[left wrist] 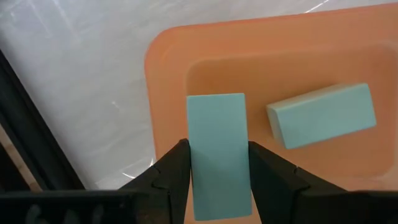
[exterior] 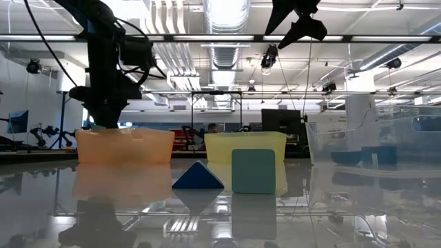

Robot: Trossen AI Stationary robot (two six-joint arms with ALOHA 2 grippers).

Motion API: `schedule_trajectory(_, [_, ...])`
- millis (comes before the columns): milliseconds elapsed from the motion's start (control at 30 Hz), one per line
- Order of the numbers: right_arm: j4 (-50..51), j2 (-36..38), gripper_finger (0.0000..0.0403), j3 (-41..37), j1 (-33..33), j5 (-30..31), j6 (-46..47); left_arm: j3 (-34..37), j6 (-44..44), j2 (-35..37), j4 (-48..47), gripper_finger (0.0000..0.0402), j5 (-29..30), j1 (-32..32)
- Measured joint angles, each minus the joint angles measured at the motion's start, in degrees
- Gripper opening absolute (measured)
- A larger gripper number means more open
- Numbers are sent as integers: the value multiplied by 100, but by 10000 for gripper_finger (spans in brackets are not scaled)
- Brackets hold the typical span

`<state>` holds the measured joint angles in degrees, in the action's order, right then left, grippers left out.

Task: Sort & place blocks by color
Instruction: Put the light blue block into the orange bin, then put the blue block into the transparent bin

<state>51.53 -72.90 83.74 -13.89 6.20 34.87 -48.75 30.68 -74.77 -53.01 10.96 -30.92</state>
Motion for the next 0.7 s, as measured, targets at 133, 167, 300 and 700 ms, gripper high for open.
schedule_trajectory(133, [2,0,233,0,0,-1,-5,0,6,11,4,123,0,0])
schedule_trajectory(167, [2,0,233,0,0,-2,-7,0,8,24,4,125,0,0])
schedule_trajectory(300, [2,0,233,0,0,-2,-17,0,4,82,12,144,0,0])
schedule_trajectory(700, [4,0,233,-2,0,-12,-98,-7,6,199,-4,198,-134,18])
